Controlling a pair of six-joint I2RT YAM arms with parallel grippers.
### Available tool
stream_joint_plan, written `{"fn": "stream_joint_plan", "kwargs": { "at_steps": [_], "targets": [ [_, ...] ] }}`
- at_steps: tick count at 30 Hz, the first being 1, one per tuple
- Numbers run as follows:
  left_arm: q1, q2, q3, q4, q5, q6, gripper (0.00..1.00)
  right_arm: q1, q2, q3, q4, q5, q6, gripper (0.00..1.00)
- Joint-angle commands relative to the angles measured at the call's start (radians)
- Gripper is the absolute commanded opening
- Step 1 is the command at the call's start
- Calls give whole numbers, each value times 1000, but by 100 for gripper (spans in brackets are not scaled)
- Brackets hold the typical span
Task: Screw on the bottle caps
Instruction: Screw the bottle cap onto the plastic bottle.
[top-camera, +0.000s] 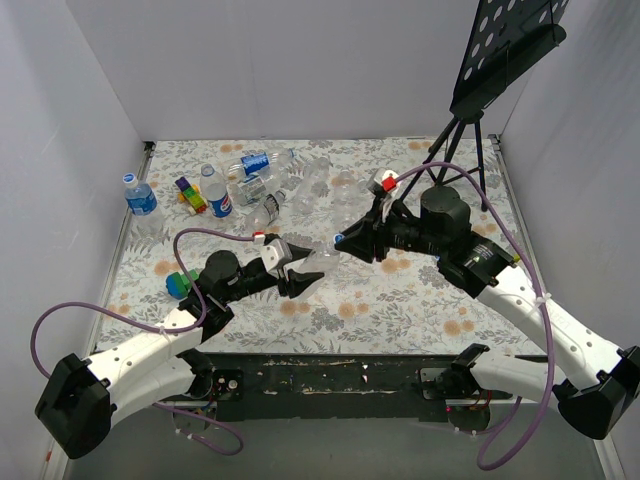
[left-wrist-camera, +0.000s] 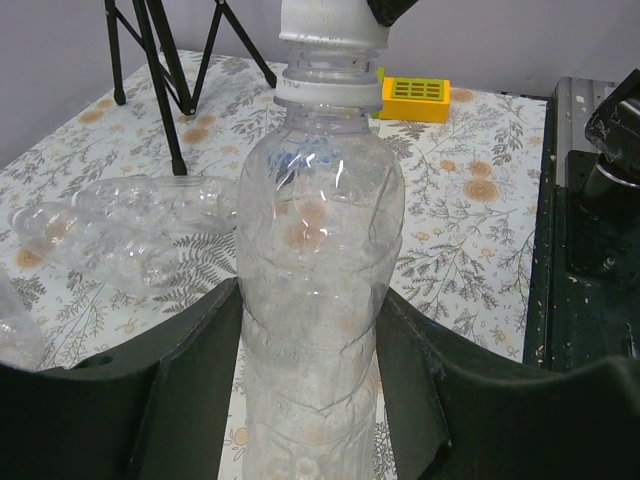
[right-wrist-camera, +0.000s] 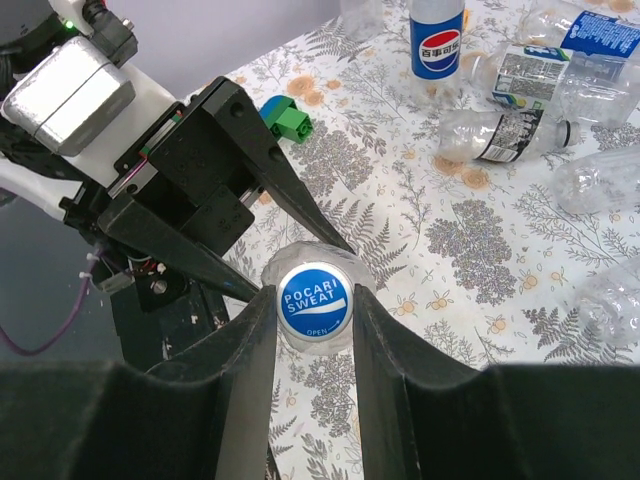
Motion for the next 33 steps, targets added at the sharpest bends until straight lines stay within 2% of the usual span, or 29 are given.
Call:
{"fn": "stream_joint_plan", "kwargs": {
  "at_steps": [1,8,27,33],
  "targets": [
    [8,-21,-7,31,-75,-13,46,3,-19,-5,60,24,68,1],
    [8,-18,-9,37,-77,-19,46,3,-28,-34,103,35,157,1],
    [8,-18,-10,46,-74,-29,46,36,51,-18,17,-42,81,1],
    [8,-16,-19,72,-77,-42,46,68,80,1,-9,7,99,1]
  ]
}}
